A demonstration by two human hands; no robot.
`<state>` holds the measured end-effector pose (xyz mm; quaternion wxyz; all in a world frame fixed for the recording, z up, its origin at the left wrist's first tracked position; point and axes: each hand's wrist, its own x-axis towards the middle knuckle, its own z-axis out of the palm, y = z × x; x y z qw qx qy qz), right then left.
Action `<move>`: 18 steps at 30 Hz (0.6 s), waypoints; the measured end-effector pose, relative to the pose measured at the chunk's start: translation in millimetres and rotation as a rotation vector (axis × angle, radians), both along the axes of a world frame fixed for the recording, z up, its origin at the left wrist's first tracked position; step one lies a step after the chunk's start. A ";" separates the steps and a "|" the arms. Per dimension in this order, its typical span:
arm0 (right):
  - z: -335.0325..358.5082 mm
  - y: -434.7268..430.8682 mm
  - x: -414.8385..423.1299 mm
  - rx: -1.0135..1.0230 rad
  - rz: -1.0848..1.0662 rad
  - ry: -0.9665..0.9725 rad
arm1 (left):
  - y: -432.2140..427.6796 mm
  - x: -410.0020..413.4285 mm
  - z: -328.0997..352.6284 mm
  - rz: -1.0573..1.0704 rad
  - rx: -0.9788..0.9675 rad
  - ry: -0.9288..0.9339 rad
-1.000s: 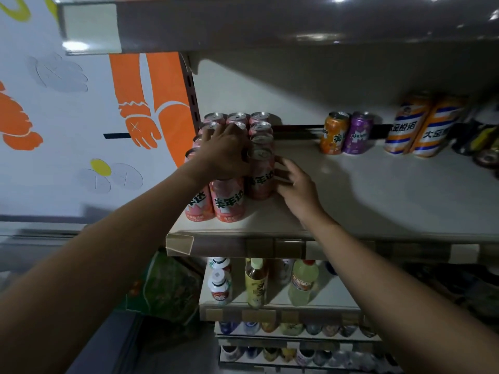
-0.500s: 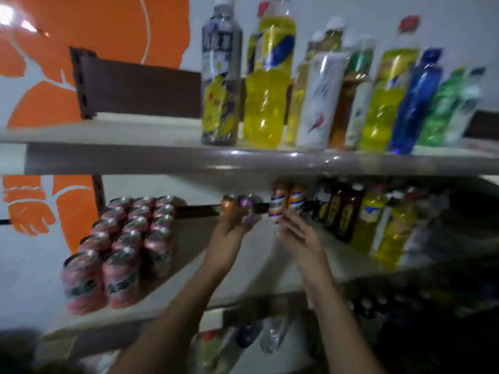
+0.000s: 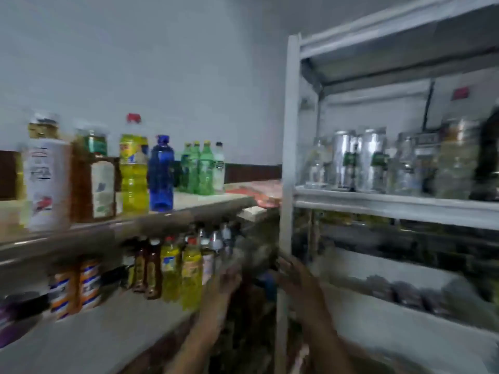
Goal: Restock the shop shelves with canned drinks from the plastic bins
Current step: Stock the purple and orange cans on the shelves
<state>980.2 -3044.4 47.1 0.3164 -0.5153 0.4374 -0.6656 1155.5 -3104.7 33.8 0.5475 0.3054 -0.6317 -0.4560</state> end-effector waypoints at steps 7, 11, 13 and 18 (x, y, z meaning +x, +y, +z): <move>7.1 71.1 -129.1 -0.001 -0.243 0.026 | 14.4 -151.1 2.7 -0.216 -0.096 -0.108; 4.6 102.2 -181.9 0.011 -0.287 -0.077 | 40.7 -214.5 6.2 -0.288 -0.088 -0.068; 3.5 111.6 -200.9 0.013 -0.295 -0.079 | 46.4 -236.7 4.3 -0.315 -0.130 -0.077; -0.6 118.2 -241.3 0.034 -0.363 -0.023 | 46.9 -278.4 -2.1 -0.363 -0.097 -0.184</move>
